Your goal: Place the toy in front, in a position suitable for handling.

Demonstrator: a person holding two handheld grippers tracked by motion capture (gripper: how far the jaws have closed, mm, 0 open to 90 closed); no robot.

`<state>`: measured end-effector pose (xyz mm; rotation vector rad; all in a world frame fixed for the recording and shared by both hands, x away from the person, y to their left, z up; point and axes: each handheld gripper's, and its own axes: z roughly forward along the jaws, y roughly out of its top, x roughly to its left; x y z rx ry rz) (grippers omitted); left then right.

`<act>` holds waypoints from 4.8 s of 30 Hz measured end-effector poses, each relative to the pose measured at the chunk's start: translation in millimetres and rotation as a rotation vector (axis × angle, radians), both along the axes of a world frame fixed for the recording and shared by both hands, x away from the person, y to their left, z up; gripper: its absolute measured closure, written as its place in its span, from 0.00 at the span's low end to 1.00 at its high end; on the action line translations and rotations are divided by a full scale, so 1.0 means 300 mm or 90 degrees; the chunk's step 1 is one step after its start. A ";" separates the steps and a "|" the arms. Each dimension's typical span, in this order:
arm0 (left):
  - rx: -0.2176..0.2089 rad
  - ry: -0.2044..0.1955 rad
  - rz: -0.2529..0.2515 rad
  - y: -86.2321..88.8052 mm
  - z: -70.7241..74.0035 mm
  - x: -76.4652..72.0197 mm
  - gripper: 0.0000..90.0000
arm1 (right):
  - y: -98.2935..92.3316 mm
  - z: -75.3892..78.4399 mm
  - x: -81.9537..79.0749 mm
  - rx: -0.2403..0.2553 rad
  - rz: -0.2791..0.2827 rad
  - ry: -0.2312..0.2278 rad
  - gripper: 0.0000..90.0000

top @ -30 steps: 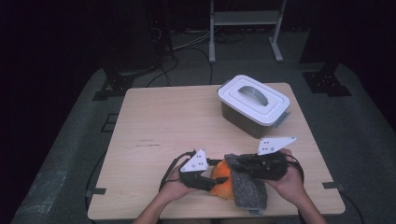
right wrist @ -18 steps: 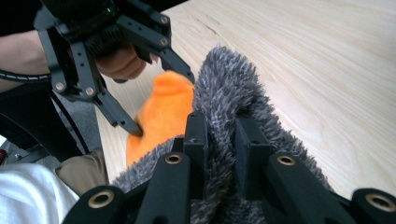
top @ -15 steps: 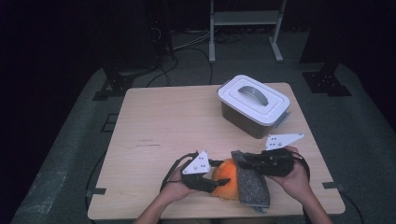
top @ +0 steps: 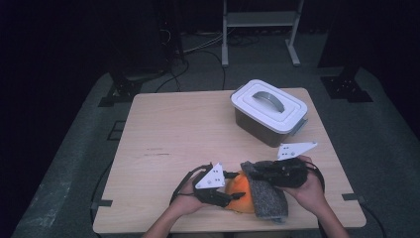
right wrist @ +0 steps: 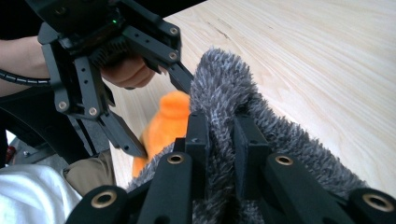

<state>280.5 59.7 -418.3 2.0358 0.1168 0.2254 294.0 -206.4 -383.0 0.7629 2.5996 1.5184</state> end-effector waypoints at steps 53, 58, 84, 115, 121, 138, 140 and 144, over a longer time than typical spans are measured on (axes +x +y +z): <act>0.020 0.090 0.085 0.136 -0.050 0.099 0.47 | -0.071 -0.057 0.001 0.001 -0.021 0.030 0.86; 0.027 0.094 0.088 0.148 -0.054 0.105 0.47 | -0.030 -0.040 -0.021 -0.009 0.002 0.013 0.86; 0.025 0.107 0.095 0.153 -0.058 0.110 0.46 | -0.076 -0.040 -0.005 0.009 -0.014 0.022 0.86; 0.002 0.105 0.105 0.119 -0.044 0.094 0.48 | -0.028 0.000 -0.029 -0.004 -0.021 -0.012 0.86; -0.004 0.109 0.107 0.116 -0.043 0.093 0.47 | 0.048 -0.023 -0.043 -0.046 0.008 -0.020 0.86; -0.018 0.100 0.099 0.096 -0.031 0.085 0.50 | -0.018 -0.026 -0.020 -0.018 -0.032 -0.007 0.86; -0.022 0.105 0.105 0.092 -0.032 0.089 0.50 | 0.000 -0.009 -0.035 -0.014 -0.021 -0.016 0.86; -0.031 0.113 0.118 0.082 -0.030 0.094 0.51 | 0.067 -0.005 -0.061 -0.032 0.016 -0.025 0.86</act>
